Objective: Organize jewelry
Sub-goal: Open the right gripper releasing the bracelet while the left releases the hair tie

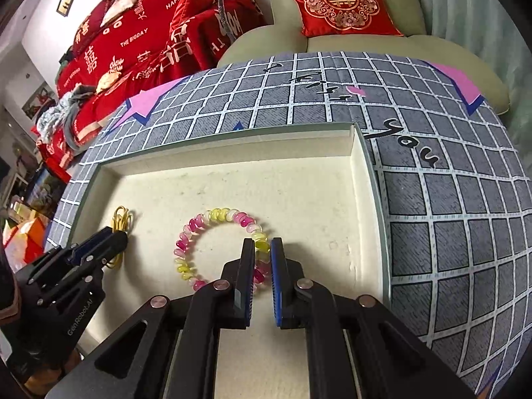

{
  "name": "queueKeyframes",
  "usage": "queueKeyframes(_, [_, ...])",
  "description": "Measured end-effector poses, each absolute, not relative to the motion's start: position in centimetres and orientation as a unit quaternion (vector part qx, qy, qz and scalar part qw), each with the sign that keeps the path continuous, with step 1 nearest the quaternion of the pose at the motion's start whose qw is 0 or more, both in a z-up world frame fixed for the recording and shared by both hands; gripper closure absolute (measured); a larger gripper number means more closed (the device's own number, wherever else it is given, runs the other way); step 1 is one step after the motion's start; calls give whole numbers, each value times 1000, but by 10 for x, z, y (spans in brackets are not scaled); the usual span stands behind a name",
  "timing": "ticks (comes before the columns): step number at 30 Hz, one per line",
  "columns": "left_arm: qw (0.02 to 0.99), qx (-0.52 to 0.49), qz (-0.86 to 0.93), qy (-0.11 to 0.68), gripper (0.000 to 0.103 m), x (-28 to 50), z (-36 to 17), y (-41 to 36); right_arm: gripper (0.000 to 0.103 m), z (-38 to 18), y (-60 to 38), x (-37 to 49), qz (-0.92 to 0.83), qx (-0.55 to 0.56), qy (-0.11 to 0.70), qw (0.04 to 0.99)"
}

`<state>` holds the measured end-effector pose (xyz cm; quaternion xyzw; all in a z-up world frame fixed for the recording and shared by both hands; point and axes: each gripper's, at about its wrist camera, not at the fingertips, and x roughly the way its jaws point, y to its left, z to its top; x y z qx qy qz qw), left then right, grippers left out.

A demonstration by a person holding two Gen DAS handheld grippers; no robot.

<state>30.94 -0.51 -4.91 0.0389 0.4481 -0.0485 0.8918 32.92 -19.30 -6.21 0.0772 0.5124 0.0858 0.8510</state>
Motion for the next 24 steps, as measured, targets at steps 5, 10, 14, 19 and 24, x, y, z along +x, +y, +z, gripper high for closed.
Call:
queueKeyframes(5, [890,61,-38,450,78,309,-47,-12,64,-60,-190,329,85,72,512,852])
queueKeyframes(10, [892,59,-40,445,78,306,-45,-11,58,-46,-196,324,91,93,495,859])
queueKeyframes(14, [894,46,-37,445,2,305,-43,-6,55,-34,-205,319,92,115,482,864])
queueKeyframes(19, [911,51,-32,408,0,298,-21,-11,54,-23,-212,313,92,131,473,866])
queueKeyframes(24, [919,51,-32,390,0,282,-11,-11,34,-11,-223,302,99,158,463,866])
